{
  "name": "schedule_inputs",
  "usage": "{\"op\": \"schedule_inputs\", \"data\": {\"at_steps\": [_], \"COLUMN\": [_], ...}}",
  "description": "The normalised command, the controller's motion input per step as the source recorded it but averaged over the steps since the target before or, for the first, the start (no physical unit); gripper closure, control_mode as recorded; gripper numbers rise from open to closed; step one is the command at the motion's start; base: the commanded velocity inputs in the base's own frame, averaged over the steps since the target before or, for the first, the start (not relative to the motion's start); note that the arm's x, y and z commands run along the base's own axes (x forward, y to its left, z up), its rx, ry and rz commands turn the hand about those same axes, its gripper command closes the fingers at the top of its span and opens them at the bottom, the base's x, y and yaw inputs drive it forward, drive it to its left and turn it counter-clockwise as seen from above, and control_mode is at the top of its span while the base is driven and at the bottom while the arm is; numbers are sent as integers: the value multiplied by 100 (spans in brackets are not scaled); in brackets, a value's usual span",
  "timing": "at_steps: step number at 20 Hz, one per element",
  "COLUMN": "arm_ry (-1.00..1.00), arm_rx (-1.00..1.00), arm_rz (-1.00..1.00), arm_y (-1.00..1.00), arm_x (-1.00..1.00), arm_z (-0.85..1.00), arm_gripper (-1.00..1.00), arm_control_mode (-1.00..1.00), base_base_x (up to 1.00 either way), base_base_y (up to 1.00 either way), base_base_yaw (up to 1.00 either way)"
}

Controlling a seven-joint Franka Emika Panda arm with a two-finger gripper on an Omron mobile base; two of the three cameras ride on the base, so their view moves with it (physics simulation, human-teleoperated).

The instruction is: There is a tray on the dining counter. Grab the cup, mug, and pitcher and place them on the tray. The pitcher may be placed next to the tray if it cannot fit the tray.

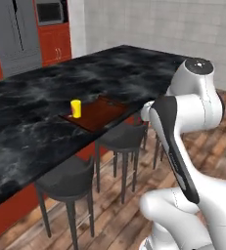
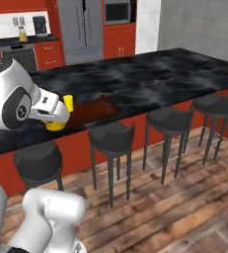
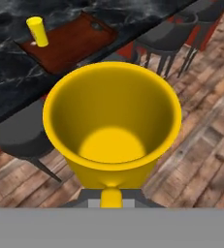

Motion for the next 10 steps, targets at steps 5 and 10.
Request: {"op": "schedule_inputs", "data": {"at_steps": [5, 10], "arm_ry": [0, 0], "arm_rx": [0, 0], "arm_rz": [0, 0], "arm_y": [0, 0], "arm_x": [0, 0], "arm_z": [0, 0], "arm_gripper": [100, 100], "arm_control_mode": [100, 100], "base_base_x": [59, 68], "base_base_y": [-63, -67], "base_base_yaw": [58, 51]}}
